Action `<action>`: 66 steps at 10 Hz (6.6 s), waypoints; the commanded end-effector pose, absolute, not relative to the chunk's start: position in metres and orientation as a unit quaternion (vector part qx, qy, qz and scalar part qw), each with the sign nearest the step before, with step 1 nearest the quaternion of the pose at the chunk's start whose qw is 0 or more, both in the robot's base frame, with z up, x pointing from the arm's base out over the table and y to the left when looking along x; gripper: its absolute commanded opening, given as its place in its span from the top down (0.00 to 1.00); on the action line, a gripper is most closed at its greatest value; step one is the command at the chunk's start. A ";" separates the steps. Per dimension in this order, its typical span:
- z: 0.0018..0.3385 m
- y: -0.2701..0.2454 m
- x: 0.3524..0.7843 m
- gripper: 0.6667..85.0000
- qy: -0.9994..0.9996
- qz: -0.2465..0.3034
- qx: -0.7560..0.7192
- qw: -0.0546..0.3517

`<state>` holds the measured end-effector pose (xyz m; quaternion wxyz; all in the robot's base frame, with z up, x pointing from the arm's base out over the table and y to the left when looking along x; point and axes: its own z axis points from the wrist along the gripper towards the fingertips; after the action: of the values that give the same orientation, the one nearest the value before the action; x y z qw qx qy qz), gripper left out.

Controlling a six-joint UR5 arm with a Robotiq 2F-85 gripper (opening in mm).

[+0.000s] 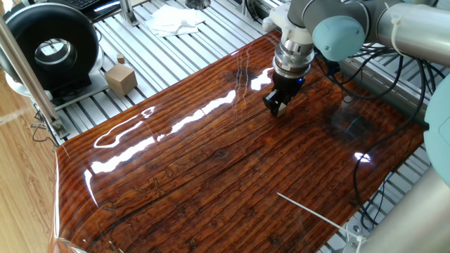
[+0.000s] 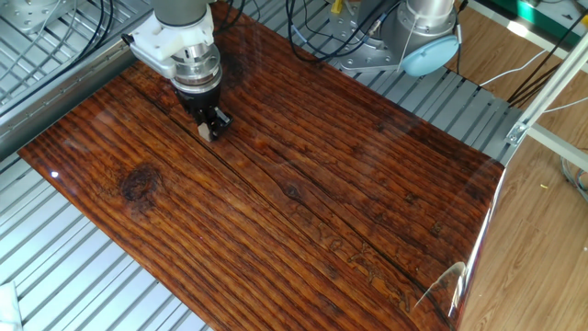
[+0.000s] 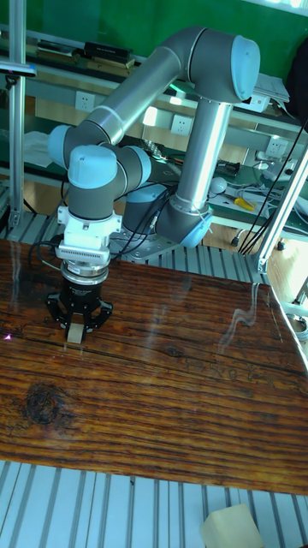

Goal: Hold a small block with the gripper and sweep it from left to right on the table

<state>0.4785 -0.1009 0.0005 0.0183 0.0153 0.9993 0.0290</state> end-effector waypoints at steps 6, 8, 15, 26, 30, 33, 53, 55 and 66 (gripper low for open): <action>0.002 -0.097 0.481 1.00 0.999 0.039 0.020 0.022; 0.002 -0.094 0.481 1.00 0.999 0.040 0.024 0.022; 0.002 -0.090 0.481 1.00 0.998 0.042 0.029 0.022; 0.002 -0.080 0.482 1.00 0.998 0.046 0.040 0.020; 0.002 -0.078 0.482 1.00 0.998 0.045 0.042 0.020; 0.002 -0.077 0.482 1.00 0.998 0.043 0.043 0.020; 0.002 -0.059 0.481 1.00 0.997 0.062 0.051 0.015; 0.003 -0.057 0.481 1.00 0.996 0.066 0.052 0.015; 0.003 -0.049 0.481 1.00 0.996 0.068 0.061 0.013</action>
<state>0.4799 -0.0520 0.0013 0.0112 0.0553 0.9965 0.0624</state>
